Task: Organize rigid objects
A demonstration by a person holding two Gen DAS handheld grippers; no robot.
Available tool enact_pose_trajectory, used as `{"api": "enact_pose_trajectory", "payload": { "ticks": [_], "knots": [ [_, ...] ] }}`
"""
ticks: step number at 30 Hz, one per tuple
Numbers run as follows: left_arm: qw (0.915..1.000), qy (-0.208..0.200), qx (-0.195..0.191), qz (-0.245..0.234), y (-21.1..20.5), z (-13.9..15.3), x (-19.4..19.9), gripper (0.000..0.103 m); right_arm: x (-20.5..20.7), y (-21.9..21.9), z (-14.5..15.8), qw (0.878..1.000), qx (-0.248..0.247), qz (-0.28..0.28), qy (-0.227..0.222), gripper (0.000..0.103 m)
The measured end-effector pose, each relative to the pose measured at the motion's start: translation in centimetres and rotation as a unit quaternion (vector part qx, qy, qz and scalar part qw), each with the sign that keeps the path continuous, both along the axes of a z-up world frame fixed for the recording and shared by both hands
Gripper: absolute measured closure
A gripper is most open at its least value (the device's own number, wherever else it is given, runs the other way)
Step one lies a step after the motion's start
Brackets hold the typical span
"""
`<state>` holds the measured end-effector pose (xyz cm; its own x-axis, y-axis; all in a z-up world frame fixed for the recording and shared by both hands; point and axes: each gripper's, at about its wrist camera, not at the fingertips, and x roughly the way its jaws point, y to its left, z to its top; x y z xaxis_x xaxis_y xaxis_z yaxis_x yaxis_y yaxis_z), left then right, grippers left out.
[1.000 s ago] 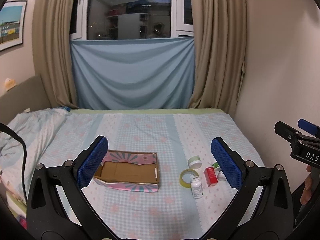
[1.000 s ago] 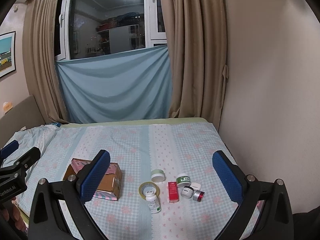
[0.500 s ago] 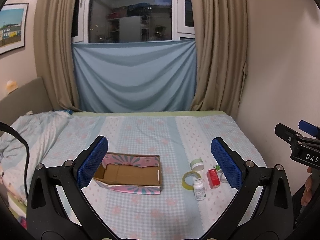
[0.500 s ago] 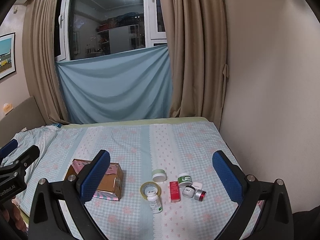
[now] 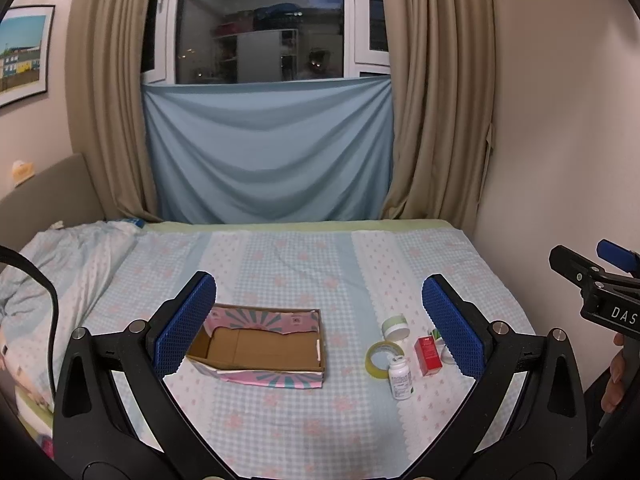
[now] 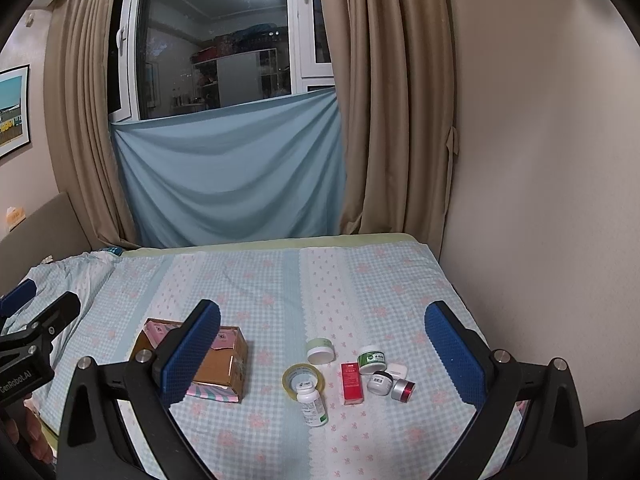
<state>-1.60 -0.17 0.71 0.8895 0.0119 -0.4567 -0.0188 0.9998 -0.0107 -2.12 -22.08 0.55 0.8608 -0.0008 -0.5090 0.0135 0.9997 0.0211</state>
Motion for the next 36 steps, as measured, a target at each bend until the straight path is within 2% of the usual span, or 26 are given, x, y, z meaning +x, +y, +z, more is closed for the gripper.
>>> {"api": "enact_pose_trajectory", "payload": {
  "ticks": [4, 9, 13, 17, 22, 28, 36],
  "knots": [
    [1.0, 0.0, -0.005, 0.0, 0.0, -0.1, 0.1, 0.001, 0.0, 0.0, -0.1, 1.0, -0.002, 0.0, -0.001, 0.001],
    [0.9993, 0.03, -0.022, -0.011, 0.0, -0.7, 1.7, 0.001, 0.8, -0.1, 0.2, 1.0, -0.001, -0.012, 0.011, 0.001],
    [0.9965, 0.067, -0.042, -0.025, -0.8, -3.3, 3.6, 0.001, 2.0, -1.3, -1.0, 0.999, -0.001, -0.023, 0.033, 0.001],
    [0.9908, 0.118, -0.062, -0.023, -2.9, -6.6, 6.3, 0.001, 4.1, -4.5, -3.7, 0.997, 0.023, -0.029, 0.067, 0.001],
    [0.981, 0.182, -0.066, -0.011, -7.3, -12.2, 9.3, 0.001, 7.2, -9.9, -8.5, 0.994, 0.047, -0.03, 0.098, 0.001],
    [0.9628, 0.257, -0.084, -0.004, -11.6, -20.0, 12.5, 0.001, 11.5, -15.4, -16.6, 0.989, 0.024, -0.009, 0.143, 0.001],
    [0.9364, 0.329, -0.119, 0.022, -14.9, -30.7, 16.8, 0.001, 16.7, -19.5, -28.4, 0.972, 0.002, 0.031, 0.232, 0.001]
  ]
}}
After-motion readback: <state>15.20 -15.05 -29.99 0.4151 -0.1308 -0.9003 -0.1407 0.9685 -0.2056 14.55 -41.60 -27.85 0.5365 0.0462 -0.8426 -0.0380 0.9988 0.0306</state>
